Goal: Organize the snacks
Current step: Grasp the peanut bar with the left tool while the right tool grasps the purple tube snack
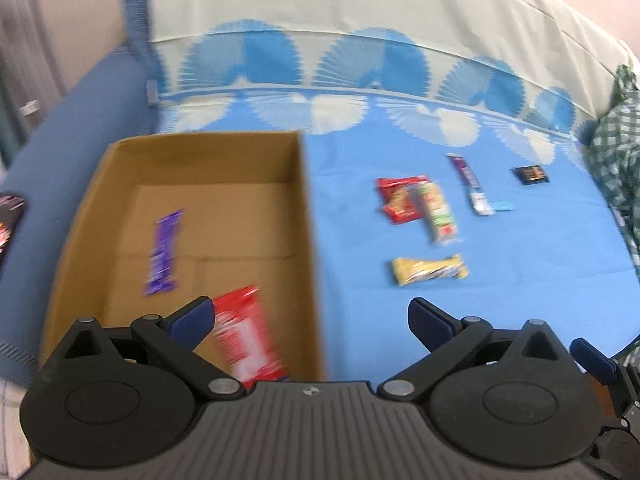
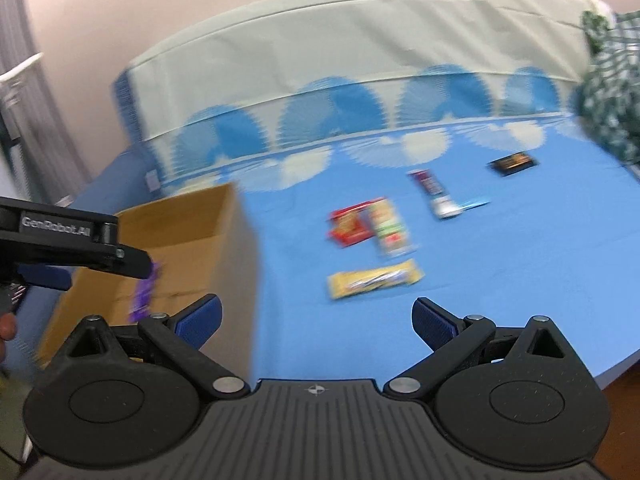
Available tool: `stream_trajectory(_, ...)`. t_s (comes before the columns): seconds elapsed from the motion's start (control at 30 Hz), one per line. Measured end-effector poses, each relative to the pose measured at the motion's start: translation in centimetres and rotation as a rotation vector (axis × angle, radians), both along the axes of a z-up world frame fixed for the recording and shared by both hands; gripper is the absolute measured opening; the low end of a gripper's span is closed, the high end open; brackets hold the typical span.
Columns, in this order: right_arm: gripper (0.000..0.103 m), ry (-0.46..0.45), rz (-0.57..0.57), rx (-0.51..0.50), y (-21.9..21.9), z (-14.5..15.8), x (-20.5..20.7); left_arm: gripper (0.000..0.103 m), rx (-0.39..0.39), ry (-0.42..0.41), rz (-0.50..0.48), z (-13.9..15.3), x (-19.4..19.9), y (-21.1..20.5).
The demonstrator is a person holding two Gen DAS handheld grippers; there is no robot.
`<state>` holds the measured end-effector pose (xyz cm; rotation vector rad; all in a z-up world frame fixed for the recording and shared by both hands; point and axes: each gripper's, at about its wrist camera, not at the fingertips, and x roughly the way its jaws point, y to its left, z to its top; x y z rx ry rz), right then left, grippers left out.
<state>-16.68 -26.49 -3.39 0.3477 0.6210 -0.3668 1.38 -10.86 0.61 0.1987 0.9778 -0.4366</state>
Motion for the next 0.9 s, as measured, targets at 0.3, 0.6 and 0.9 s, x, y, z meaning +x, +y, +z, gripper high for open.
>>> stream_trajectory(0.3, 0.101, 0.064, -0.171, -0.137, -14.5, -4.7, 4.8, 0.103, -0.004, 0.102, -0.089, -6.7, 7.0, -15.5)
stream_trajectory(0.6, 0.101, 0.137, -0.012, -0.190, -24.9, -12.6, 15.1, 0.103, 0.059, 0.214, -0.071, -16.7, 12.6, -24.6)
stream_trajectory(0.9, 0.101, 0.161, 0.132, -0.170, -27.4, -17.6, 24.1, 0.103, 0.125, 0.290, -0.022, -22.7, 16.2, -27.0)
